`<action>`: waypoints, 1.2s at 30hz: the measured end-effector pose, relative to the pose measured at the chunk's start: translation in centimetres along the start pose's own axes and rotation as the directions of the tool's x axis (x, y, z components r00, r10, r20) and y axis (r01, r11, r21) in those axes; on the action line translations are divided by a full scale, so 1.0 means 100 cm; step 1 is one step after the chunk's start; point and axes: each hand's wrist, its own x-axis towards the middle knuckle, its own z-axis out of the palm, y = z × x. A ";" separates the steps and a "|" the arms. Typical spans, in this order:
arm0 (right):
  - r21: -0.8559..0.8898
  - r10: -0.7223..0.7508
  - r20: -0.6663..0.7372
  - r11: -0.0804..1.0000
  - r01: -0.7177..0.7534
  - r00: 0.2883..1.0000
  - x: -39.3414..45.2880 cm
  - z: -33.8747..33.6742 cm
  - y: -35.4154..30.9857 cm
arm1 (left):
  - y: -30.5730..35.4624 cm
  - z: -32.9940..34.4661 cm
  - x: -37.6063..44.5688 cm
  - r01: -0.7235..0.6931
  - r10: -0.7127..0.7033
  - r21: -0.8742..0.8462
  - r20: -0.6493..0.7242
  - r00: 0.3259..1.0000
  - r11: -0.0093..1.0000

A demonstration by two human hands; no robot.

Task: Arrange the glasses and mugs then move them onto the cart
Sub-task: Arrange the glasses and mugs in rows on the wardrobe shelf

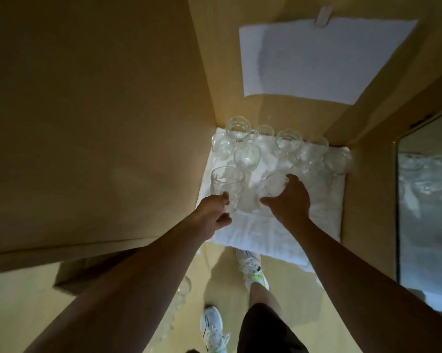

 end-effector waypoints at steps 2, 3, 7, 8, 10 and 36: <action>0.023 -0.033 -0.037 0.999 0.033 0.999 -0.020 -0.021 -0.012 | 0.011 -0.002 -0.032 -0.057 0.059 -0.035 0.068 0.996 0.998; 0.025 -0.051 -0.053 0.998 0.052 0.997 -0.030 -0.032 -0.019 | 0.017 -0.005 -0.049 -0.086 0.089 -0.035 0.087 0.992 0.996; 0.067 -0.111 -0.159 0.990 0.123 0.981 -0.071 -0.079 -0.050 | 0.038 -0.014 -0.117 -0.240 0.235 0.036 0.102 0.967 0.970; 0.086 -0.123 -0.189 0.986 0.141 0.974 -0.081 -0.090 -0.058 | 0.043 -0.017 -0.136 -0.274 0.266 0.053 0.116 0.957 0.960; 0.131 -0.148 -0.254 0.974 0.186 0.956 -0.103 -0.115 -0.075 | 0.052 -0.024 -0.175 -0.339 0.326 0.096 0.133 0.936 0.936; 0.287 -0.301 -0.651 0.752 0.593 0.697 -0.413 -0.257 -0.058 | -0.057 -0.050 -0.437 -0.680 0.658 -0.022 0.278 0.700 0.733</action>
